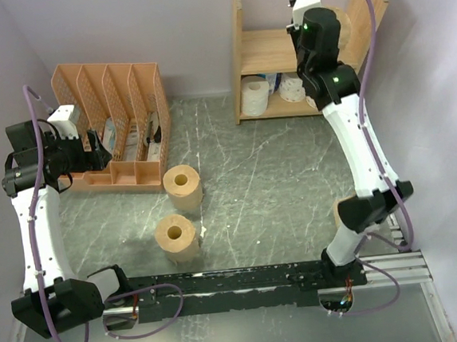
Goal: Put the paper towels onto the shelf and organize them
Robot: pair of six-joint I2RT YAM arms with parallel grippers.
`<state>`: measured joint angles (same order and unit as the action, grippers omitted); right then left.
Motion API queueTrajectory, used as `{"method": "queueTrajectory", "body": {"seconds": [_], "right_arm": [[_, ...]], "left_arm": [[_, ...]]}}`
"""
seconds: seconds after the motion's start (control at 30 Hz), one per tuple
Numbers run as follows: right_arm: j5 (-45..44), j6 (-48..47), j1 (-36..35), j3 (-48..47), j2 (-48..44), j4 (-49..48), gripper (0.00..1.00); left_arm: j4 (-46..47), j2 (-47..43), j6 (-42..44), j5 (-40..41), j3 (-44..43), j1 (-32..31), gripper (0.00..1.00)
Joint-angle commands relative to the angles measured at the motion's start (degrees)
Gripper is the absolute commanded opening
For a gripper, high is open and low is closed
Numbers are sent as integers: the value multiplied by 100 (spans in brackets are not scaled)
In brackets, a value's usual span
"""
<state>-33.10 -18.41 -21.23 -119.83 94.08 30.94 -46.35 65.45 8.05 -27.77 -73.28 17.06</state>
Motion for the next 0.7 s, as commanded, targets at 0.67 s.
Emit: {"method": "queueTrajectory", "body": {"seconds": [0.67], "right_arm": [[2233,1816,2371,-1445,2131,-848,0]], "left_arm": [[45,152,29,-309,68,56,93]]}}
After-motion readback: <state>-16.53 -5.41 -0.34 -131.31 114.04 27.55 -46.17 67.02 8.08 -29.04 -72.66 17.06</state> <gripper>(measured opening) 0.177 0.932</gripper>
